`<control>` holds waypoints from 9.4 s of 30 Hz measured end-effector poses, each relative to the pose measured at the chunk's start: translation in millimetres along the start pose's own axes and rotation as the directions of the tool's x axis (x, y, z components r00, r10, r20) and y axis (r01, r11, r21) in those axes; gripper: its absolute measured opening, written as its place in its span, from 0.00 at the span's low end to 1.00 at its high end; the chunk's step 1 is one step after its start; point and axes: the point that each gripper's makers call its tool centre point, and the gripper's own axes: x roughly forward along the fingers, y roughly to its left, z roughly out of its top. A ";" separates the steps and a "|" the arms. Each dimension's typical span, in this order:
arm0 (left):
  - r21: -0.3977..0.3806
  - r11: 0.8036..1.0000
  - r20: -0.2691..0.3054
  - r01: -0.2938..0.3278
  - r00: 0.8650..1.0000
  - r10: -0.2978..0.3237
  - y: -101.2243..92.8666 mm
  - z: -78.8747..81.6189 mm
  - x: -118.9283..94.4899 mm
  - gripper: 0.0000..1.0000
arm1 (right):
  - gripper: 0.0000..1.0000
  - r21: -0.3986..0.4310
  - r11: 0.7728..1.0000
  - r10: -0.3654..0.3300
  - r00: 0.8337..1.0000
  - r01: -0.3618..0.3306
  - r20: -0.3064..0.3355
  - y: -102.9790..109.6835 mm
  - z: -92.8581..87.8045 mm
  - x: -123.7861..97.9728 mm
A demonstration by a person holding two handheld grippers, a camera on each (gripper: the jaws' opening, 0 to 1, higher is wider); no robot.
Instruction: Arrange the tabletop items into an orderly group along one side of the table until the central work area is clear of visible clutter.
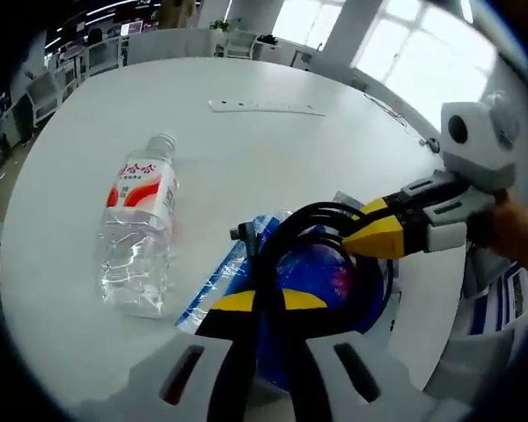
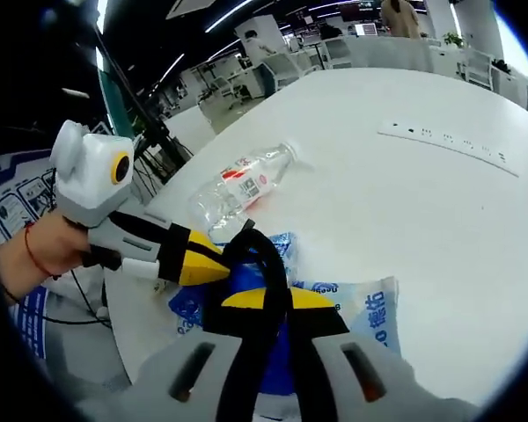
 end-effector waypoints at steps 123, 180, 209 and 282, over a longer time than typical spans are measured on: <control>0.098 0.995 0.121 0.005 0.993 -0.017 -46.0 38.0 -51.7 0.04 | 0.00 0.065 0.991 0.102 0.982 -0.113 0.157 29.6 37.9 -86.0; 0.386 0.905 0.072 0.179 0.972 -0.223 -256.6 72.2 -28.0 0.05 | 0.00 0.206 0.974 -0.159 0.935 0.096 0.318 -48.1 -29.3 -273.7; 0.354 0.900 -0.071 0.255 0.967 -0.246 -303.0 59.0 68.2 0.05 | 0.00 0.319 0.933 -0.244 0.945 0.168 0.216 -139.3 -89.2 -274.1; 0.233 0.925 -0.179 0.300 0.948 -0.262 -297.3 32.9 148.5 0.17 | 0.18 0.409 0.879 -0.293 0.955 0.246 0.056 -212.6 -152.8 -223.0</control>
